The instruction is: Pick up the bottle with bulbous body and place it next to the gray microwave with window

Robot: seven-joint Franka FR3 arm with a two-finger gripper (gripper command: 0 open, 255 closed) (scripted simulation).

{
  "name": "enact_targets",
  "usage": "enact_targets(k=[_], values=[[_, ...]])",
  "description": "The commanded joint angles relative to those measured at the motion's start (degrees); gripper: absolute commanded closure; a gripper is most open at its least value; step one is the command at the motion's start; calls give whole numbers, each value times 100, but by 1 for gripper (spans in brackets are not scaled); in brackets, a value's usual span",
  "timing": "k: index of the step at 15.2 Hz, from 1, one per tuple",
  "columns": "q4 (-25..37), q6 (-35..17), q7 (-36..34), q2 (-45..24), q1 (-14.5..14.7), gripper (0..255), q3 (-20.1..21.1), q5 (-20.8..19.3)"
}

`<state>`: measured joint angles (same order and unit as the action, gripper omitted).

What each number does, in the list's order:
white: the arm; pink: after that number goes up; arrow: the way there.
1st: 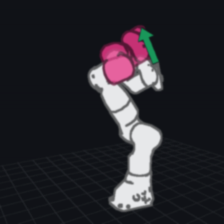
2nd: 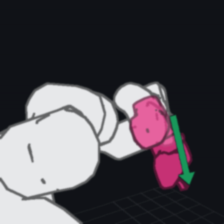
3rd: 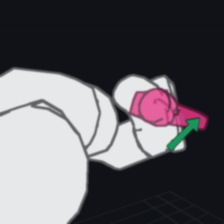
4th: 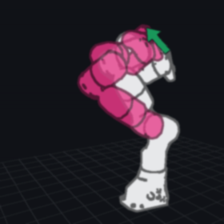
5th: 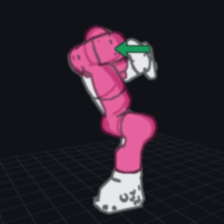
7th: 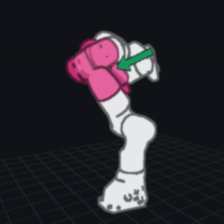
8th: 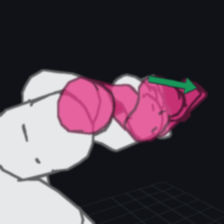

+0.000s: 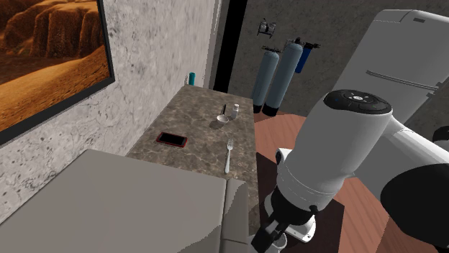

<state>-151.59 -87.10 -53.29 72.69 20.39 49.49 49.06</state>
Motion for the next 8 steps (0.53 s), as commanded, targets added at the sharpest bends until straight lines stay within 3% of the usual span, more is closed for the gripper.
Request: enact_targets(k=[1,6,8], values=[[0,0,0,0,0,0,0,0],[602,474,-50,-164,-183,0,-538,-504],[601,473,-51,-165,-182,0,-539,-504]])
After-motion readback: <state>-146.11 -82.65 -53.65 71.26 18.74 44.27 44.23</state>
